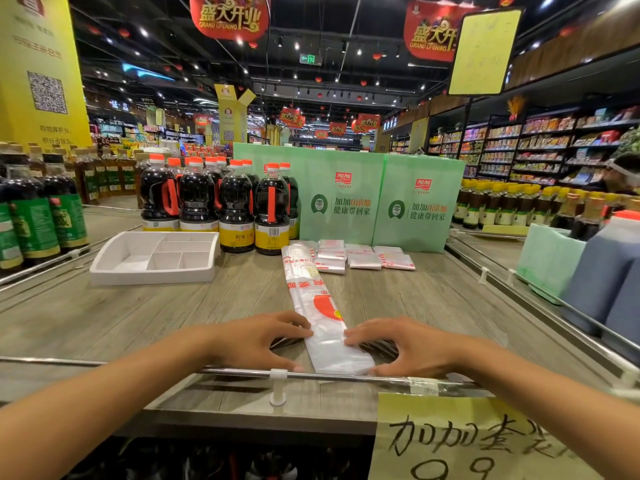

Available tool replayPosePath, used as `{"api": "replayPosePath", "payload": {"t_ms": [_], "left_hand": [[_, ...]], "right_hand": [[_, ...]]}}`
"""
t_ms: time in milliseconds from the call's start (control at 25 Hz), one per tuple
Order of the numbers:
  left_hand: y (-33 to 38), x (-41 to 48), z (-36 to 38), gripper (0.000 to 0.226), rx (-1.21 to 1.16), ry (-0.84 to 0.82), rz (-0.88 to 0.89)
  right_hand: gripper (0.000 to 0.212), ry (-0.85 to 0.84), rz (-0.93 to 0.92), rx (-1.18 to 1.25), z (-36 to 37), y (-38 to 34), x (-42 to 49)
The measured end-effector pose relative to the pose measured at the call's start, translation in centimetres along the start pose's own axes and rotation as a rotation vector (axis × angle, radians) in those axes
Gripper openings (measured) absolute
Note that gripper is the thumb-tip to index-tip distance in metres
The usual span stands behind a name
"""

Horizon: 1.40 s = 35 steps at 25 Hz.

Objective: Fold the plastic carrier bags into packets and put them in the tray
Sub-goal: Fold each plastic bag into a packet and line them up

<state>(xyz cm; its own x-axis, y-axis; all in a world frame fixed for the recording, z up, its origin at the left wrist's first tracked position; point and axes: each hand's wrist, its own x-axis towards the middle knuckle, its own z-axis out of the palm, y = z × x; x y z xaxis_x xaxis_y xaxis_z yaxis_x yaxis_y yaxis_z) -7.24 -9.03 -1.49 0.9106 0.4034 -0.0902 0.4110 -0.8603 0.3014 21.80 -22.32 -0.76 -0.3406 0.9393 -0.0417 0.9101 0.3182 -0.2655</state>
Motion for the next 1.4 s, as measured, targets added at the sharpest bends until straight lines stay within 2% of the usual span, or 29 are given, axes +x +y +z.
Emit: {"api": "replayPosePath", "payload": {"t_ms": [160,440,680,880,1000,1080,1200,1400], "left_hand": [[0.0,-0.1,0.0,0.069,0.006,0.007,0.000],[0.2,0.1,-0.6,0.073,0.005,0.012,-0.014],[0.3,0.1,-0.7,0.076,-0.020,0.054,0.008],[0.5,0.3,-0.3,0.076,0.099,0.105,0.019],[0.7,0.4,-0.3,0.050,0.037,0.151,0.030],[0.7,0.5,-0.3,0.042,-0.027,0.162,0.031],[0.7,0.7,-0.2,0.040,-0.124,0.202,0.012],[0.3,1.4,-0.9,0.053,-0.376,0.163,-0.069]], "right_hand": [[0.063,0.017,0.020,-0.046,-0.1,-0.4,0.2],[0.045,0.117,0.034,0.039,-0.1,-1.1,0.8],[0.014,0.201,0.090,0.253,0.4,-2.2,1.7],[0.025,0.253,0.107,0.355,0.7,-1.6,1.8],[0.025,0.274,0.141,0.447,0.8,-1.7,1.9],[0.022,0.281,0.181,0.514,0.6,-1.8,1.9],[0.020,0.281,0.264,0.586,0.2,-2.0,1.9],[0.023,0.330,0.420,0.512,0.2,-2.5,3.7]]}}
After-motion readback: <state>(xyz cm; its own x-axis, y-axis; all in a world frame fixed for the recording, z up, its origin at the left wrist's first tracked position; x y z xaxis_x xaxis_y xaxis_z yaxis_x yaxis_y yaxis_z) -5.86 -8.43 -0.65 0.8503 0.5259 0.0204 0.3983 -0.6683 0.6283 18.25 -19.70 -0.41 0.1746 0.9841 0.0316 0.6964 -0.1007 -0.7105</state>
